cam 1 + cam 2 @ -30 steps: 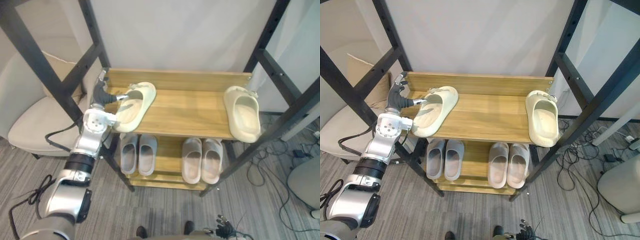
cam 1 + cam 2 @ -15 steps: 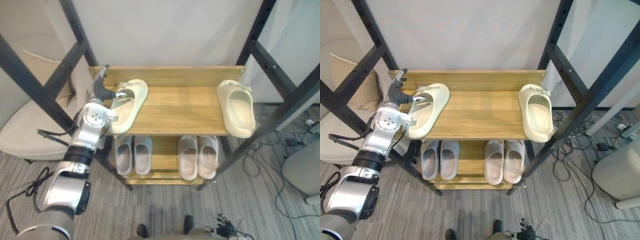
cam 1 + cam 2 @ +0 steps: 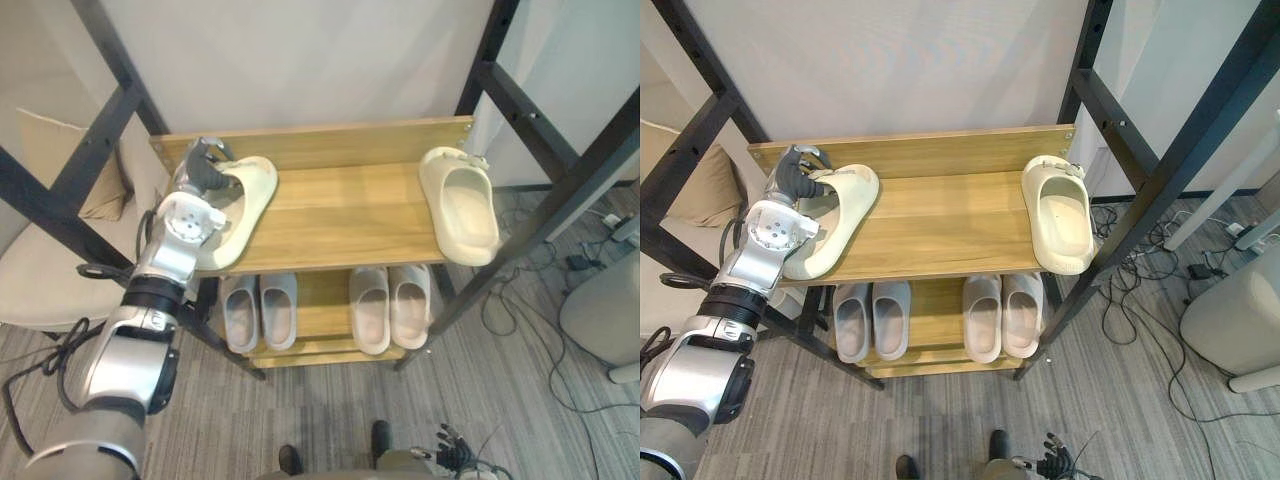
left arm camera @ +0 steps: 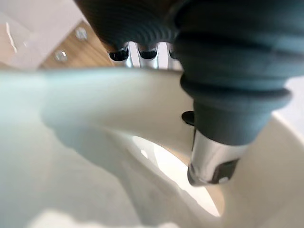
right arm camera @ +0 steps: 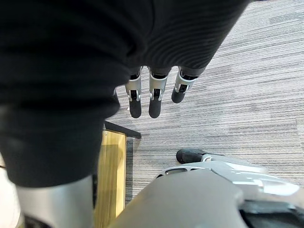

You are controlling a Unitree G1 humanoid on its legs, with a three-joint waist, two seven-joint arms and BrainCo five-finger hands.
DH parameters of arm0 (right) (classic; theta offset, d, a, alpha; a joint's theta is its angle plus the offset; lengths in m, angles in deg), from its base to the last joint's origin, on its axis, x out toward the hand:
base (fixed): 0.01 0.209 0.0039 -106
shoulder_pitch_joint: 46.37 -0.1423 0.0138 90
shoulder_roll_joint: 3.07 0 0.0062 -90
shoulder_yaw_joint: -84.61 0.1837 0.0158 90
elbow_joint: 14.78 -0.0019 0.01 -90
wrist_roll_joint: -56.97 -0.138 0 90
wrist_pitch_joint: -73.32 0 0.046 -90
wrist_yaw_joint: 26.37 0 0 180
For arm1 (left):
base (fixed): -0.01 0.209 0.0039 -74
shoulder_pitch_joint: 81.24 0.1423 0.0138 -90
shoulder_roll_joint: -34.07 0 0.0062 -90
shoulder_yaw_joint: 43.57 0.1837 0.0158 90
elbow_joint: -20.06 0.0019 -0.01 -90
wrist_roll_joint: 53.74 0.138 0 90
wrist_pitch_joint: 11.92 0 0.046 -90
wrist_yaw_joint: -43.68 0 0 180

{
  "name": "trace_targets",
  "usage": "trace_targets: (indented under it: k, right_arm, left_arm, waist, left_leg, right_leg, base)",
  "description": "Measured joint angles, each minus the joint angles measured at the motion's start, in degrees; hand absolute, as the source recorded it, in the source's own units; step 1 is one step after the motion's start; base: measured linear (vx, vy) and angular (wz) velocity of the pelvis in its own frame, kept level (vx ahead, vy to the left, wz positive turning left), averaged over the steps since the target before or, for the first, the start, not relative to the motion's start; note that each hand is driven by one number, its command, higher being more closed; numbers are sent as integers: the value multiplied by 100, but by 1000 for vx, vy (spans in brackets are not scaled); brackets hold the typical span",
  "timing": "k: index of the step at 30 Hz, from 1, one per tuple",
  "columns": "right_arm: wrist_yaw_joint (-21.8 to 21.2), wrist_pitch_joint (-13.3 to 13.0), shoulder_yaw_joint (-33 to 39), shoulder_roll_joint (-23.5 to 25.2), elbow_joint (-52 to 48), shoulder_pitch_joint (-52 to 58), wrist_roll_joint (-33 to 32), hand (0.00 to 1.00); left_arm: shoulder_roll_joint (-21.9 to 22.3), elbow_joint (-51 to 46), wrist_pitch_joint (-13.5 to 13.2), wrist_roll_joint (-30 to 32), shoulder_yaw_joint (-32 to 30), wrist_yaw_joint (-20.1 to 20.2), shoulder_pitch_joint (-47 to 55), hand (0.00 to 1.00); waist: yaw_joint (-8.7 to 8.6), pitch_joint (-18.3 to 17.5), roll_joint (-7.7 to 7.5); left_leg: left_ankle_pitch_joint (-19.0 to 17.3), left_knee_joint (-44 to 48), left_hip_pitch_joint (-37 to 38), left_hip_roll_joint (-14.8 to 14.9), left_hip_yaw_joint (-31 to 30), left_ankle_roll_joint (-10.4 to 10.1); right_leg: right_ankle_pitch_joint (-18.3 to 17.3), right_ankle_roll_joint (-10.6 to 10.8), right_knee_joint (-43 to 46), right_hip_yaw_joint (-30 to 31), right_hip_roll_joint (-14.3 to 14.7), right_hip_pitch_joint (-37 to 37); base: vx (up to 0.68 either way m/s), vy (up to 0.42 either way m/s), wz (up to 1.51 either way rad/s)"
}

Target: Organize the slippers on the shoe rack

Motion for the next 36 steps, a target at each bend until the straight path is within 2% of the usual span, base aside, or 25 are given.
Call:
trace_targets:
  k: [11,17,25,30,36]
  right_arm:
    - [-8,-1,0,-5,-4,-6,-8,0]
    - [-9,2,-9,-10,3,-27,-9,0]
    - [-14,13,-19,-14,17,-80,-9,0]
    - [-13,10,-16,-13,12,-82,-12,0]
    - [3,-4,4,-43,-41,-82,-58,0]
  left_arm:
    - [146,-105,-18,-114,88,-4,-5,100]
    - [501,-470,-35,-265,301,-4,46,100]
    - [816,-526,-137,-351,553,-32,47,100]
    - [829,-525,-137,-351,632,-117,32,100]
    - [838,-246,-133,-364,719,-121,-368,100]
  waist:
    - [-18,10,16]
    - [-33,10,16]
    - [-121,12,21]
    - [-180,17,29]
    - [-266,84,119]
  left_leg:
    - [-5,0,43,-1,-50,7]
    - [-5,0,59,-3,-62,8]
    - [-21,-1,132,-8,-35,30]
    - [-24,-1,132,-10,48,31]
    - [-69,0,82,-21,277,35]
  right_leg:
    - [4,3,1,-28,3,105]
    - [4,3,2,-33,2,128]
    - [4,3,1,-21,-4,177]
    - [4,2,1,36,-7,114]
    - [43,-41,1,290,8,-70]
  base:
    - [-14,-21,2]
    - [0,0,0]
    - [-21,-14,-2]
    - [-41,-20,-8]
    - [-32,-19,-21]
